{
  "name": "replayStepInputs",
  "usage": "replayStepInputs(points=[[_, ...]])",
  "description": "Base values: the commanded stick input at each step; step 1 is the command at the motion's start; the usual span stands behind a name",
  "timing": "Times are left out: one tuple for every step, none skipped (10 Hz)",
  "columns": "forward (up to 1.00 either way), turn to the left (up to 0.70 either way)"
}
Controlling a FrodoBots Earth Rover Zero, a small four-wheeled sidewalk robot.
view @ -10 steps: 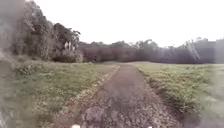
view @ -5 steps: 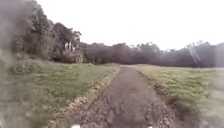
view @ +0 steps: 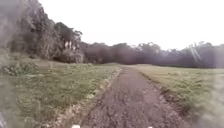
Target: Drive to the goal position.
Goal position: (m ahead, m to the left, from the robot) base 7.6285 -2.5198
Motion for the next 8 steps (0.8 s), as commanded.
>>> replayStepInputs(points=[[0.7, -0.34], [0.7, -0.34], [0.7, -0.34], [0.7, 0.0], [0.7, 0.0], [0.7, 0.0], [0.7, 0.0], [0.7, 0.0]])
